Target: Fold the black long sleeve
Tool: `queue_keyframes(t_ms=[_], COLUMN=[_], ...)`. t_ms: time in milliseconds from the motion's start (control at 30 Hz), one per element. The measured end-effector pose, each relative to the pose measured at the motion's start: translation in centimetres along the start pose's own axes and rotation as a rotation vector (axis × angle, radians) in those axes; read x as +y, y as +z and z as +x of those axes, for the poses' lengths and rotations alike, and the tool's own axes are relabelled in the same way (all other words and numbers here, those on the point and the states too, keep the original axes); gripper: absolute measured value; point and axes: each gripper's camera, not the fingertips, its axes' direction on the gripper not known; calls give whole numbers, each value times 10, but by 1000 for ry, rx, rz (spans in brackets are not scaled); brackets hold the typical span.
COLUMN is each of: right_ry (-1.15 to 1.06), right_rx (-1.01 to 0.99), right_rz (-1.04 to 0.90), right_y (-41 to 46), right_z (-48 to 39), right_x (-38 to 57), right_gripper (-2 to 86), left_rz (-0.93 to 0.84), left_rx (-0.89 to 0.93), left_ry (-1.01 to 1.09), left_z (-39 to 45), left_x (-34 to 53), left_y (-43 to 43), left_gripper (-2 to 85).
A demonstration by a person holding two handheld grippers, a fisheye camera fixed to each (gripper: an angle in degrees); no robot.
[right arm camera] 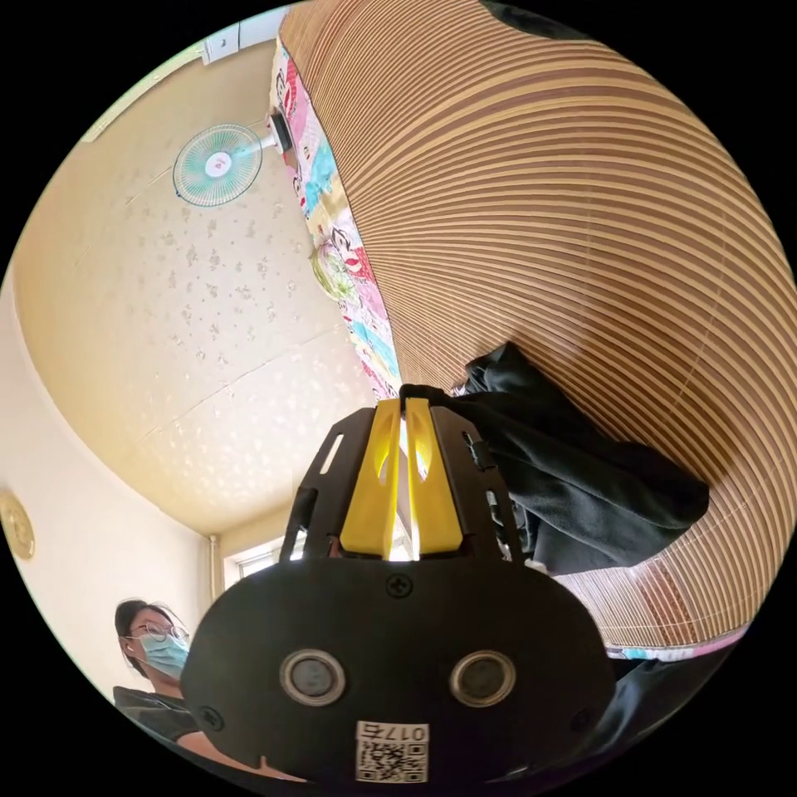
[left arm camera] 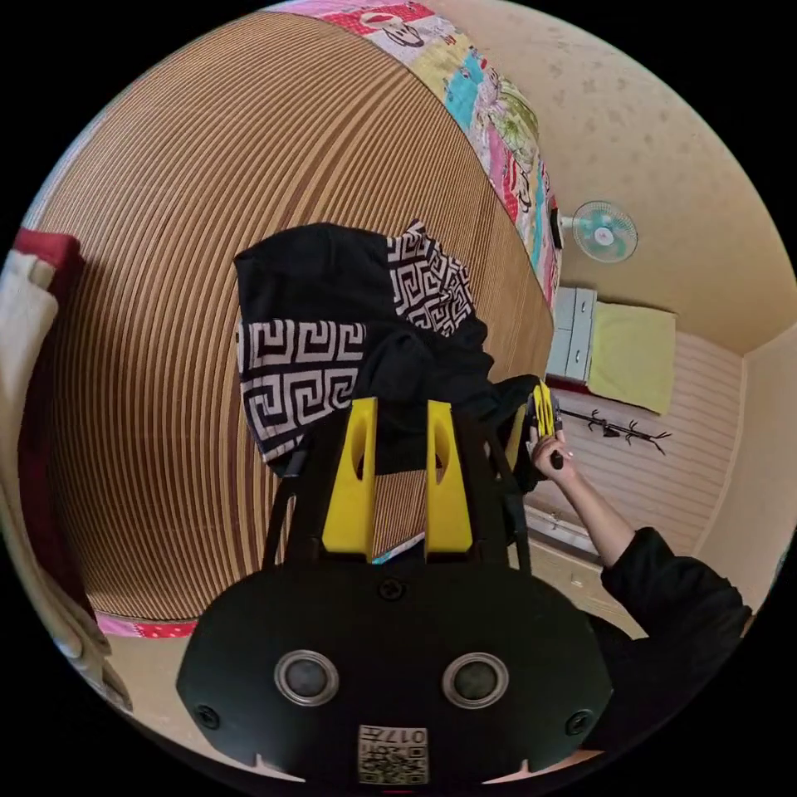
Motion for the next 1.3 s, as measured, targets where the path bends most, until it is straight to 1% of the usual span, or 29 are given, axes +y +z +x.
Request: queue_keyframes(t_ms=[133,200,267,333,367,433,500,600,633,700,733,800,867,900,1000,1133,1200,1300], right_ry=[8,9,1,-3,-8,-15,-33,-105,-124,-141,-152,-175,-216,-227,-267,-219,-204,-191], right_rx=[-26,-24,-27,-40,-50,-86,-126,-152,-167,-191,-208,-243,-310,-324,-339,-243,-218,-217], right_rz=[23,25,21,-1,-25,-63,-72,-102,-130,-160,-172,-189,-228,-239,-311,-393,-381,-318], right_y=[-12,-18,-26,-31,-36,-47,-62,-84,-90,-101,-110,-123,-141,-146,-164,-178,-183,-186], right_z=[6,6,5,4,3,-1,-7,-15,-15,-15,-15,-14,-12,-12,-9,7,13,17], right_x=[-1,-2,-3,-3,-1,8,20,29,33,41,49,61,77,82,99,111,113,112], right_gripper=[11,11,11,12,12,12,12,13,13,13,13,13,14,14,14,15,14,14], left_rz=[-116,-197,-254,-251,-249,-225,-154,-57,-41,42,65,175,268,329,427,497,545,562], left_rx=[-147,-242,-272,-231,-177,1,288,490,518,693,739,873,940,980,1072,1064,1051,1043], left_ry=[81,73,51,37,25,20,39,43,43,45,42,21,15,17,7,-89,-141,-160], left_z=[22,25,21,15,11,5,-2,-24,-28,-51,-58,-82,-97,-106,-125,-150,-161,-165], left_x=[-22,-31,-34,-31,-26,-10,21,63,72,112,123,169,202,223,267,305,321,324], left_y=[40,61,70,67,59,40,6,-30,-36,-60,-66,-89,-105,-114,-125,-126,-125,-126], left_gripper=[84,54,24,8,3,-1,-3,-4,-4,-5,-5,-6,-6,-6,-6,-7,-7,-7])
